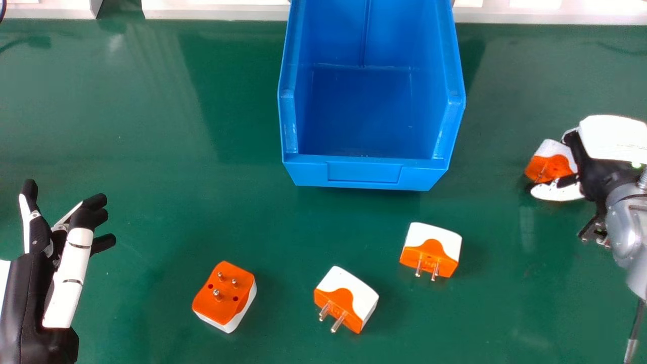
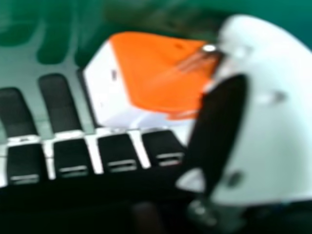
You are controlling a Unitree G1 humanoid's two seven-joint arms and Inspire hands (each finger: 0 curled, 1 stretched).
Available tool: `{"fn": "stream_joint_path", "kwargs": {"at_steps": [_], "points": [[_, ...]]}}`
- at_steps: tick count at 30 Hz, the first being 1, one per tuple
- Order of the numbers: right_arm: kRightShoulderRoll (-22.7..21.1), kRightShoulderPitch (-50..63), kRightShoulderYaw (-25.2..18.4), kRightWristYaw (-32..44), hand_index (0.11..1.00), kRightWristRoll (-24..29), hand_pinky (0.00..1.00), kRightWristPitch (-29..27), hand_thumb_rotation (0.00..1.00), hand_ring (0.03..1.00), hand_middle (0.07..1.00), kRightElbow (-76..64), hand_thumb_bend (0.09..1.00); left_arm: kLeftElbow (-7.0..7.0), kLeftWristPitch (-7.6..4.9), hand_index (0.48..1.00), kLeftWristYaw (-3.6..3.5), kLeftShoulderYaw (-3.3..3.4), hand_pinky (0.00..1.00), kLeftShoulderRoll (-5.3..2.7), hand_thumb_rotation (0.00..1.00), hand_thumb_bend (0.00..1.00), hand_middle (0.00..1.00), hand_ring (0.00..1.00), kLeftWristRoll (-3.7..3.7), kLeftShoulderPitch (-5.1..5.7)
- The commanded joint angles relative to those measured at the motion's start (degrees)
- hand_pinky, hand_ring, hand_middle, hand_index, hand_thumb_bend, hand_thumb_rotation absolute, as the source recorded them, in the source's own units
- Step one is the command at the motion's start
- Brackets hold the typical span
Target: Pick all objects and put in blue box
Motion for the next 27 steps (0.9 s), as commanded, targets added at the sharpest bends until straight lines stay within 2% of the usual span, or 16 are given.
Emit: {"fn": "stream_joint_path", "kwargs": {"at_steps": [1,6,9,11,12,17,20,22,23,24,27], "points": [[-0.15,-0.38,-1.26,-0.47,0.629,1.3,0.45,-1.16,0.36,0.56,0.637,-0.43,0.245,-1.33,-0.04,0.835,-0.02,0.55,0.75,0.26,0.78,0.53,0.83,0.83,-0.1,0.35],[-0.45,0.05,-2.56,-0.69,0.628,2.87,0.45,-2.78,0.3,0.562,0.631,-0.9,0.254,-1.73,0.59,0.838,0.12,0.56,0.76,0.29,0.78,0.53,0.84,0.84,0.01,0.28],[-0.44,0.11,-2.93,-0.59,0.628,2.84,0.44,-2.64,0.32,0.555,0.622,-1.34,0.251,-1.55,0.63,0.839,0.2,0.59,0.75,0.35,0.79,0.53,0.84,0.84,0.27,0.06],[-0.57,0.46,-3.12,-0.83,0.628,2.73,0.44,-2.57,0.32,0.555,0.627,-2.24,0.251,-1.56,0.79,0.837,0.17,0.59,0.75,0.3,0.79,0.54,0.84,0.84,0.05,-0.02],[-0.74,0.88,-3.32,-1.18,0.627,2.75,0.44,-2.82,0.32,0.555,0.629,-2.98,0.254,-1.55,0.78,0.836,0.31,0.61,0.75,0.28,0.78,0.54,0.83,0.83,0.21,-0.05],[-2.12,5.82,-6.14,-1.8,0.619,4.26,0.41,-4.21,0.24,0.531,0.605,-10.8,0.268,-1.2,0.82,0.832,0.17,0.67,0.74,0.36,0.78,0.55,0.83,0.83,-0.01,-0.4],[-3.09,11.56,-8.48,-3.17,0.571,5.06,0.32,-4.78,0.2,0.431,0.523,-19.04,0.271,-1.25,0.82,0.834,0.39,0.64,0.74,0.44,0.78,0.55,0.83,0.83,0.53,-0.43],[-3.36,16.26,-10.49,-3.28,0.531,5.6,0.28,-4.33,0.15,0.37,0.465,-26.08,0.272,-1.13,1.01,0.834,0.45,0.7,0.75,0.55,0.79,0.54,0.83,0.83,0.56,-0.57],[-3.41,18.97,-11.51,-3.14,0.507,5.71,0.24,-3.72,0.15,0.317,0.413,-30.13,0.374,-1.03,1.0,0.833,0.38,0.73,0.75,0.6,0.79,0.53,0.83,0.83,0.49,-0.66],[-3.23,22.29,-12.58,-3.0,0.492,5.74,0.2,-2.81,0.14,0.267,0.357,-34.97,0.427,-0.9,1.04,0.833,0.36,0.79,0.75,0.64,0.8,0.53,0.83,0.83,0.39,-0.79],[-1.88,31.15,-14.89,-3.07,0.473,5.2,0.12,-0.12,0.14,0.159,0.227,-47.52,0.478,-0.74,1.24,0.838,0.31,0.86,0.75,0.73,0.8,0.52,0.84,0.84,0.27,-0.97]]}}
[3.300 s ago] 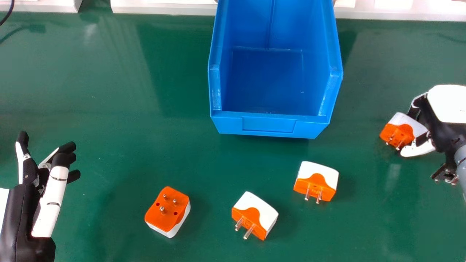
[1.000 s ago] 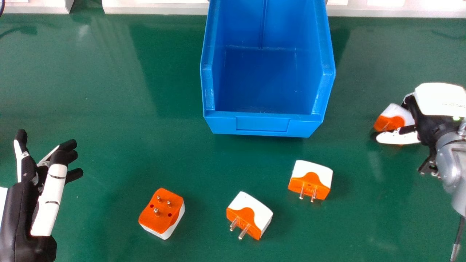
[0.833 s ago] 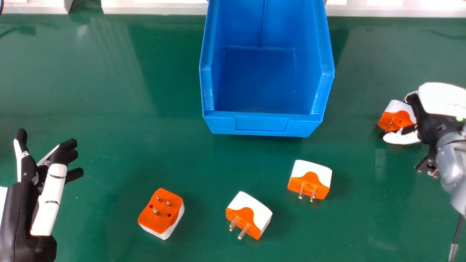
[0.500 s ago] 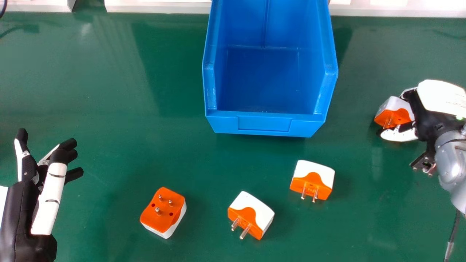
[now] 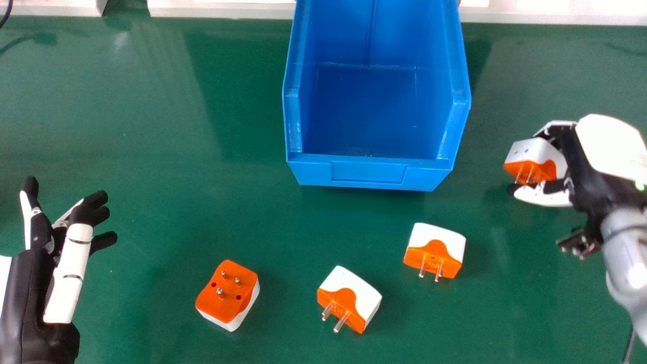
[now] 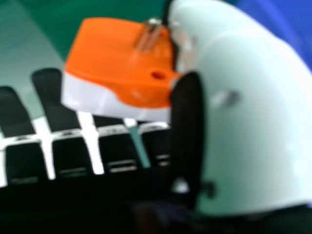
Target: Pick all objects and put in blue box
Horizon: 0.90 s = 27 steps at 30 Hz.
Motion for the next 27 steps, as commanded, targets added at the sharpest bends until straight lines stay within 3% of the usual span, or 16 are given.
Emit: {"fn": "stream_joint_path", "kwargs": {"at_steps": [1,4,9,14,18,23,27], "points": [[0.85,6.15,-2.74,-0.82,0.471,0.31,0.1,1.75,0.14,0.136,0.195,-10.19,0.483,-0.45,-0.24,0.838,0.1,0.8,0.76,0.71,0.8,0.52,0.84,0.84,0.23,-0.14],[3.22,13.57,-3.68,-0.39,0.47,-0.37,0.09,3.54,0.14,0.125,0.183,-20.68,0.486,-0.12,-0.59,0.839,0.19,0.9,0.75,1.0,0.8,0.52,0.84,0.84,0.72,-0.35],[6.87,22.44,-3.84,-0.35,0.47,-3.11,0.08,5.25,0.13,0.112,0.169,-33.14,0.486,0.59,-0.82,0.839,-0.15,1.19,0.75,1.19,0.8,0.54,0.84,0.84,0.6,-0.66],[8.76,28.36,-4.69,1.16,0.47,-2.68,0.07,3.07,0.13,0.097,0.151,-41.49,0.484,0.27,-0.71,0.841,-0.07,1.19,0.76,1.14,0.81,0.53,0.84,0.84,0.71,-0.53],[9.11,32.27,-4.36,0.0,0.47,-3.86,0.08,-2.49,0.13,0.124,0.192,-46.4,0.484,-0.53,-0.48,0.838,-0.11,1.07,0.75,0.95,0.8,0.52,0.83,0.83,0.55,-0.27],[10.87,33.37,-3.62,0.92,0.47,-5.34,0.08,-5.57,0.13,0.123,0.192,-49.73,0.486,0.31,-0.78,0.832,-0.02,1.15,0.75,1.11,0.8,0.53,0.83,0.83,0.79,-0.7],[11.91,31.9,-2.16,1.97,0.47,-6.87,0.07,-7.86,0.13,0.106,0.173,-50.74,0.485,0.17,-0.45,0.832,-0.16,1.06,0.75,1.15,0.8,0.53,0.83,0.83,0.68,-0.85]]}}
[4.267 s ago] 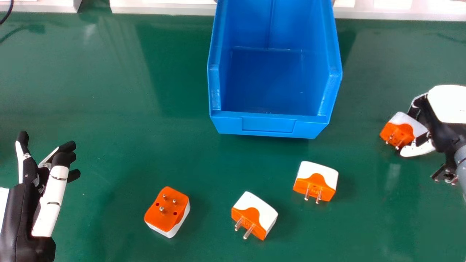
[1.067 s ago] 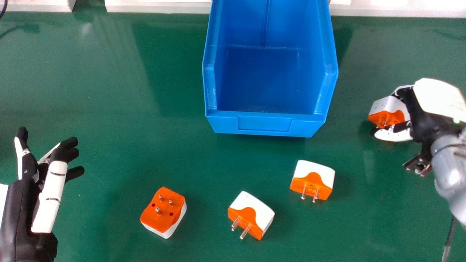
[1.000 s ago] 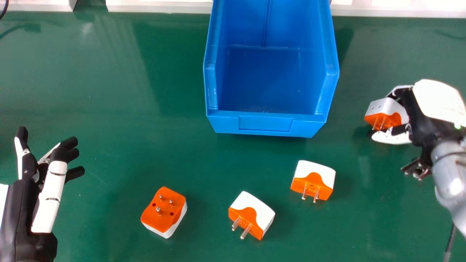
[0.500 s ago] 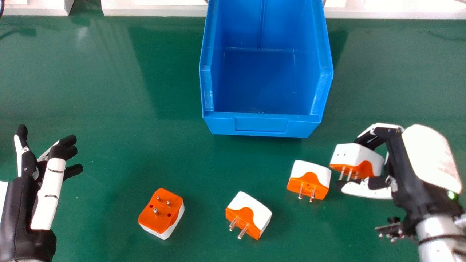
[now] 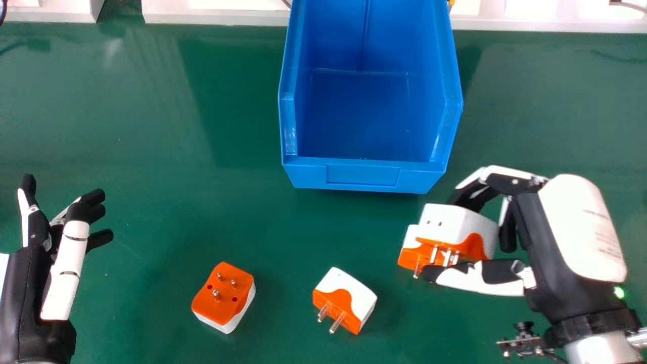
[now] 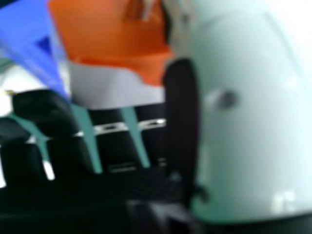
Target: Pick all objects and put in blue box
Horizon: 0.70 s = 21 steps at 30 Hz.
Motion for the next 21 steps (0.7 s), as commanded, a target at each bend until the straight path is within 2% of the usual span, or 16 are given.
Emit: {"fn": "stream_joint_path", "kwargs": {"at_steps": [1,6,9,11,13,17,21], "points": [[0.98,-2.11,0.65,0.48,0.47,-0.66,0.07,-1.97,0.13,0.099,0.164,-2.2,0.485,-0.8,-0.33,0.833,-0.03,0.42,0.74,0.55,0.8,0.53,0.83,0.83,0.17,-0.13],[4.48,-8.24,2.91,1.82,0.47,-0.84,0.07,-1.71,0.13,0.092,0.145,0.0,0.486,-0.05,-1.31,0.831,-0.01,0.36,0.74,0.49,0.8,0.53,0.83,0.83,0.58,-0.46],[6.79,-12.29,4.29,3.37,0.47,-2.78,0.07,0.81,0.13,0.1,0.156,1.47,0.486,-1.0,-0.76,0.828,0.18,0.21,0.74,0.38,0.81,0.53,0.83,0.83,0.93,-0.1],[8.37,-15.29,5.12,4.04,0.47,-3.6,0.07,2.06,0.13,0.103,0.161,3.14,0.485,-1.45,-0.68,0.833,0.02,0.13,0.74,0.45,0.81,0.53,0.83,0.83,1.01,0.12],[10.16,-18.67,5.89,4.75,0.47,-4.22,0.07,3.72,0.13,0.106,0.167,5.18,0.485,-1.16,-0.95,0.838,-0.31,0.18,0.74,0.53,0.81,0.54,0.83,0.83,0.81,0.11],[12.3,-25.74,6.67,3.96,0.47,-5.2,0.08,5.13,0.13,0.11,0.168,10.95,0.485,-1.07,-1.07,0.837,-0.2,0.29,0.74,0.35,0.82,0.52,0.84,0.83,0.75,0.11],[13.72,-34.19,6.91,2.35,0.47,-5.47,0.09,5.68,0.13,0.123,0.185,19.19,0.481,-0.79,-1.07,0.83,-0.52,0.43,0.74,0.38,0.81,0.52,0.83,0.83,0.14,-0.07]]}}
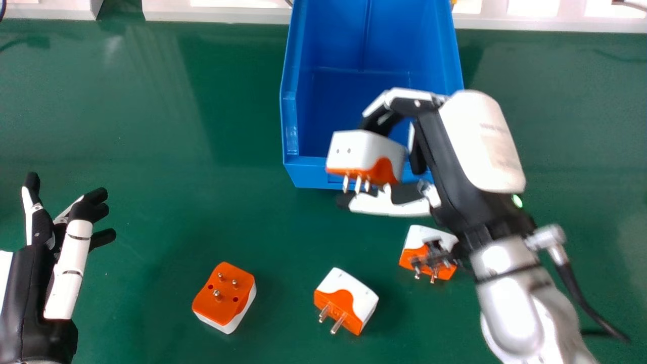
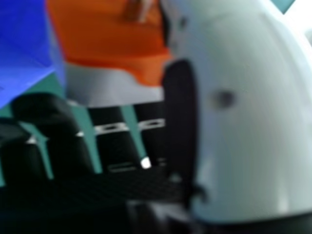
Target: Pick all objects and put in blue box
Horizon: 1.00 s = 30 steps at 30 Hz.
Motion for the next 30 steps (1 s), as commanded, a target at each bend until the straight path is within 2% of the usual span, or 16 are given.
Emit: {"fn": "stream_joint_path", "kwargs": {"at_steps": [1,4,8,10,12,14,16,21,26,30], "points": [[1.0,-5.6,-0.04,-2.12,0.47,-0.58,0.09,0.05,0.14,0.125,0.189,2.76,0.479,-0.68,-0.73,0.83,-0.35,0.56,0.74,0.4,0.8,0.52,0.83,0.83,-0.61,0.01],[2.3,-11.4,0.08,-3.6,0.47,-0.57,0.08,1.08,0.14,0.118,0.184,8.42,0.479,-1.05,-0.53,0.831,-0.18,0.53,0.74,0.42,0.81,0.52,0.83,0.83,-0.34,0.16],[3.56,-18.14,-0.19,-5.62,0.47,0.1,0.07,2.07,0.14,0.112,0.177,16.36,0.479,-1.56,-0.15,0.837,-0.46,0.46,0.74,0.44,0.81,0.51,0.83,0.83,-0.67,0.29],[4.03,-21.23,-0.46,-6.28,0.47,0.65,0.07,2.89,0.13,0.113,0.181,20.12,0.48,-1.45,-0.27,0.838,-0.53,0.5,0.74,0.41,0.81,0.52,0.83,0.83,-0.73,0.2],[4.33,-23.99,-0.48,-6.72,0.476,0.87,0.08,4.17,0.13,0.137,0.218,23.2,0.48,-1.53,-0.33,0.837,-0.32,0.5,0.74,0.33,0.81,0.53,0.83,0.83,-0.45,0.27],[4.52,-26.85,-0.29,-7.49,0.479,0.88,0.1,5.36,0.13,0.157,0.246,26.67,0.48,-1.67,-0.3,0.834,-0.44,0.49,0.74,0.28,0.82,0.53,0.83,0.83,-0.63,0.34],[4.67,-29.33,0.03,-8.44,0.477,0.92,0.09,6.05,0.13,0.148,0.23,30.17,0.481,-1.51,-0.6,0.833,-0.62,0.51,0.74,0.23,0.81,0.52,0.83,0.83,-0.81,0.3],[5.01,-33.4,0.59,-9.12,0.477,1.88,0.11,7.17,0.13,0.165,0.251,36.07,0.48,-1.4,-0.6,0.834,-0.6,0.6,0.74,0.07,0.81,0.52,0.83,0.83,-0.78,0.21],[6.13,-37.44,0.57,-9.99,0.48,3.01,0.15,8.86,0.13,0.218,0.312,42.72,0.479,-1.27,-0.79,0.831,-0.54,0.62,0.73,0.05,0.81,0.51,0.82,0.82,-0.57,0.12],[6.85,-38.93,0.47,-12.4,0.488,4.56,0.15,8.02,0.1,0.214,0.321,46.5,0.487,-2.0,-0.16,0.831,-0.6,0.53,0.74,-0.17,0.81,0.52,0.82,0.83,-0.97,0.41]]}}
